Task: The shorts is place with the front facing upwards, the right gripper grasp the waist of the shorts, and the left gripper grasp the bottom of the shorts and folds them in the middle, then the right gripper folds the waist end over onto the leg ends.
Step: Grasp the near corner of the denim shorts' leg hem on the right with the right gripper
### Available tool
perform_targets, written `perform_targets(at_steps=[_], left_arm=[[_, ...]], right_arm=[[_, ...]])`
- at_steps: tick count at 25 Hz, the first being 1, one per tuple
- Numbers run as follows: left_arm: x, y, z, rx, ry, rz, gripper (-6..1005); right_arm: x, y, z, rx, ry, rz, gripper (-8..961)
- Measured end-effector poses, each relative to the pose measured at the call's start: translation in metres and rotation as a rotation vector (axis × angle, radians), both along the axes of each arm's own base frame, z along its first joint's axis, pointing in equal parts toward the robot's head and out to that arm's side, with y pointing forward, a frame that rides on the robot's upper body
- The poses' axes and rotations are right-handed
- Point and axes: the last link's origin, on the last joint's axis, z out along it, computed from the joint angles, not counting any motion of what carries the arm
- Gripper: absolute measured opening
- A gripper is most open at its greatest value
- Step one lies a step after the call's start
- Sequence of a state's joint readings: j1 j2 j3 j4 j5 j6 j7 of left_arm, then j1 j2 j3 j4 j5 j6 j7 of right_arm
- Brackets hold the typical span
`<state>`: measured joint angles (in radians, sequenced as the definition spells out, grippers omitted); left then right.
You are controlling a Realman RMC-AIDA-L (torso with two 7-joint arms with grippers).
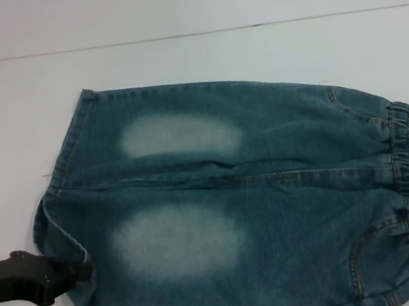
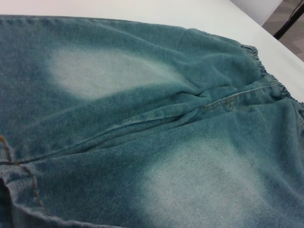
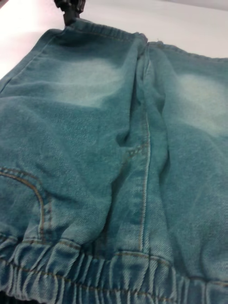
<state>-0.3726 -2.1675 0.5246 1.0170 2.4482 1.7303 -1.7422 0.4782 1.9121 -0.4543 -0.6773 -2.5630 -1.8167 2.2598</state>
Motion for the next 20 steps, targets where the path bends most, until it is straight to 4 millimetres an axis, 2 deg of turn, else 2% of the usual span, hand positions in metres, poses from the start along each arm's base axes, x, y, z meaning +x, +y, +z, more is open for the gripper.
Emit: perform_targets(at_steps=[13,20], left_arm=[[0.0000,-0.0001,-0.0004,-0.001,-0.001,-0.002,59],[0.0005,0.0003,-0.0006,-0.002,-0.001,-0.005,59]], right_arm=[[-0.0044,0.0013,-0.0040,-0.017,0.007,0.023,930],[-0.0052,0.0006,-0.0037,-0.007,0.000,0.082,678]])
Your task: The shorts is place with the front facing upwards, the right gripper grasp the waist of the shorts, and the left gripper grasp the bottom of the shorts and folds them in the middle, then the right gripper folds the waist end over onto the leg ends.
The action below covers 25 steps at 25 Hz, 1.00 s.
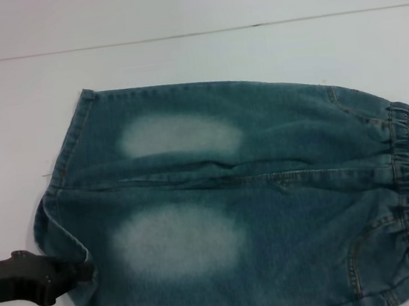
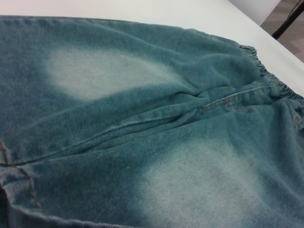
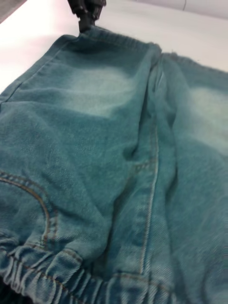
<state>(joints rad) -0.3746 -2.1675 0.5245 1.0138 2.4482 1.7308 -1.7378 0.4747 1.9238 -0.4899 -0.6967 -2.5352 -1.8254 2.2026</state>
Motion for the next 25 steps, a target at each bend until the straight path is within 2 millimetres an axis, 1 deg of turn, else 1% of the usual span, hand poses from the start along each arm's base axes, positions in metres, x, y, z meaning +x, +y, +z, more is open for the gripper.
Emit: perform_targets(at_steps=[4,10,18,22,25], left_arm=[[0.001,0.000,0.000,-0.005,-0.006,-0.004,60],[0.002,-0.001,0.001,-0.001,-0.013,-0.006,60],[0.003,-0.001,0.001,0.018,-0.036,-0.019,61],[0.004,-0.002,0.004,0.067,-0.075,-0.036,61],[0.005,0.003,0.009,0.149,-0.117,-0.048,61]], right_arm=[[-0.001,0.001,0.004,0.030,0.015,0.028,482],[-0.001,0.001,0.004,0.043,0.024,0.036,268],[-0.001,0.001,0.005,0.064,0.037,0.043,54],[0.002,0.000,0.011,0.138,0.083,0.030,44],[0.004,0.001,0.015,0.231,0.150,0.012,41]])
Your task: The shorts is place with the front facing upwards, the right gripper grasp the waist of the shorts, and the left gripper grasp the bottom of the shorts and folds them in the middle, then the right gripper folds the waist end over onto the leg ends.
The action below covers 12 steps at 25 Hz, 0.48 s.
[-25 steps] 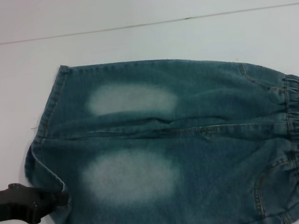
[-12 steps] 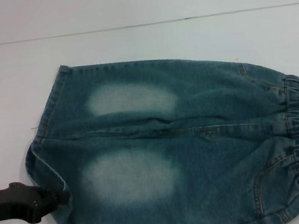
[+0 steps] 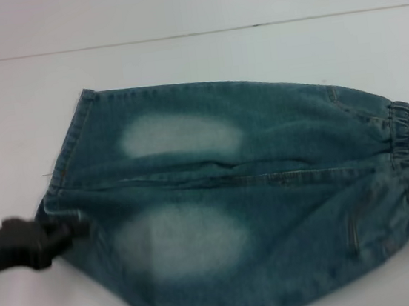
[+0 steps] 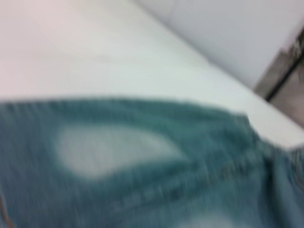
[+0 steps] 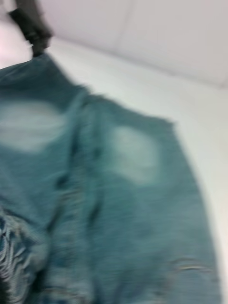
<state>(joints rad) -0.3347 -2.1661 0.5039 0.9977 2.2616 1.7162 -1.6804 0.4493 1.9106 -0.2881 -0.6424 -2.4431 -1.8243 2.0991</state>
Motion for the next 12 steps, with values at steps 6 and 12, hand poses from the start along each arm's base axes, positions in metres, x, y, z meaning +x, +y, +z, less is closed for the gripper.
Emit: perform_targets(at_steps=[6,12], left_arm=[[0.006,0.024,0.001,0.224,-0.148,0.006,62],[0.002,0.063,-0.009,0.419,-0.187,0.115,62]], right_arm=[[0.002,0.007,0.012,0.268,0.187,-0.061,40],[0.006,0.023,0.013,0.475,0.276,-0.132,40]])
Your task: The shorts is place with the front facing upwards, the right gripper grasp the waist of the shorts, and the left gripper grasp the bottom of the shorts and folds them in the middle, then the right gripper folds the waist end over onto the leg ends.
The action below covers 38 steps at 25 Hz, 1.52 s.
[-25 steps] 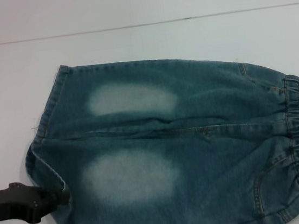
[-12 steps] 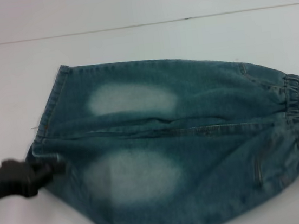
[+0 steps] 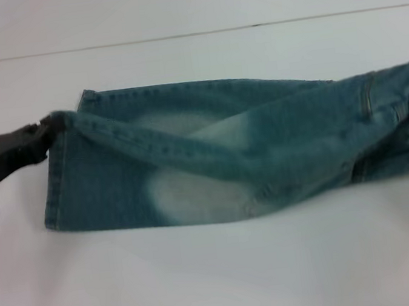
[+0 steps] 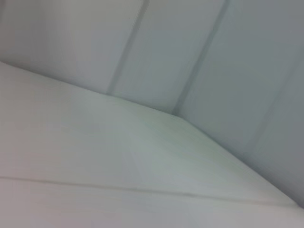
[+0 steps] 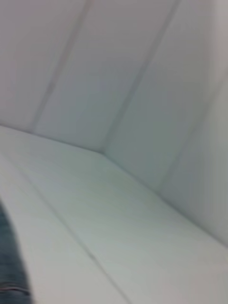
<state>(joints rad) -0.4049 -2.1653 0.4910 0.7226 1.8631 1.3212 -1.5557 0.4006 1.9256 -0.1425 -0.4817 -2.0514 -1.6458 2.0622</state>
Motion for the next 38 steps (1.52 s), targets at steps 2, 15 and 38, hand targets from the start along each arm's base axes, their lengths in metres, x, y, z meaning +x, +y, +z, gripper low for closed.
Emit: perform_targets(at_steps=[2,15,38], left_arm=[[0.000,0.012,-0.008,0.041,-0.004,0.037,62],[0.003,0.050,-0.026,0.161,0.024,0.155,63],[0.027,0.079,-0.053,0.138,0.234,0.083,119]], right_arm=[[-0.001,0.008,-0.005,0.052,0.010,-0.016,40],[0.019,0.028,-0.024,0.196,-0.033,-0.219,41],[0.023,0.054,-0.049,0.259,-0.253,-0.255,84]])
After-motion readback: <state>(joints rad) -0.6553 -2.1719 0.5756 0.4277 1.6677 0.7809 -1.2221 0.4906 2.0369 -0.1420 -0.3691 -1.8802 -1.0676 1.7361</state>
